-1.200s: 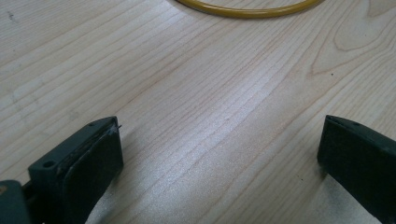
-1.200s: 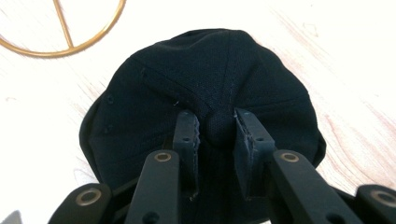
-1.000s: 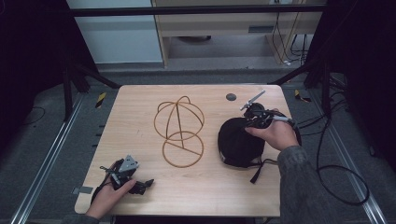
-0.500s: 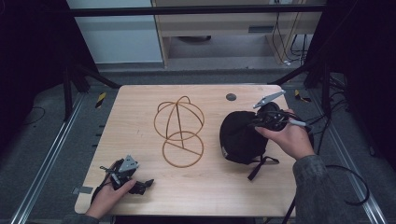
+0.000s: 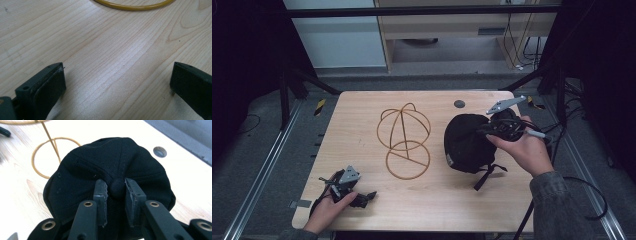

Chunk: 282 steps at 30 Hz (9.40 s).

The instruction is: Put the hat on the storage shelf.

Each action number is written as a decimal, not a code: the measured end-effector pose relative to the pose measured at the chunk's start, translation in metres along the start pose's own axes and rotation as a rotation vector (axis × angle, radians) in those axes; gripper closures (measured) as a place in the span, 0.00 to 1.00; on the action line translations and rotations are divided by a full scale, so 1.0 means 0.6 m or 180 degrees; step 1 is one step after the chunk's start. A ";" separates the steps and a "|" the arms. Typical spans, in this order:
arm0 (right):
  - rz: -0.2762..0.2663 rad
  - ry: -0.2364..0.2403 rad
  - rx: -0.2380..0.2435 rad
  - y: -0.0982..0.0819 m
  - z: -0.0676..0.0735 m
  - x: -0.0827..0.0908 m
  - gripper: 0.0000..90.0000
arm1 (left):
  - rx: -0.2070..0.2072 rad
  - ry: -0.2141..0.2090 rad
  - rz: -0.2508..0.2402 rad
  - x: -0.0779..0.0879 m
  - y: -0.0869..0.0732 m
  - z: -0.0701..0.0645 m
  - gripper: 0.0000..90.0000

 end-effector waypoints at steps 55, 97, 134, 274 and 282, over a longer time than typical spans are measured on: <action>-0.0879 0.0249 0.0253 0.076 0.087 0.142 0.82 | 0.0024 0.0018 -0.0007 0.001 -0.001 -0.001 0.00; -0.0797 0.0278 0.0567 0.193 0.143 0.121 0.82 | 0.0030 0.0017 -0.0007 0.001 -0.001 -0.002 0.00; -0.0614 0.0338 0.0732 0.261 0.185 0.058 0.82 | 0.0009 0.0013 0.0000 0.002 -0.001 -0.002 0.00; -0.0708 0.0240 0.0162 0.213 0.160 0.008 0.20 | -0.0008 -0.0009 -0.0002 0.003 -0.002 -0.003 0.00; -0.0763 0.0116 0.0155 0.185 0.146 0.020 0.07 | -0.0007 -0.0010 -0.0002 0.003 -0.002 -0.003 0.00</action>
Point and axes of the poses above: each handheld gripper's, and its own axes: x roughly backward along the jaws, y roughly out of its top, z roughly to its left, the point moved 4 cm from there along -x, roughly forward along the jaws, and after that the axes turned 5 degrees about -x, right-handed, at the moved point
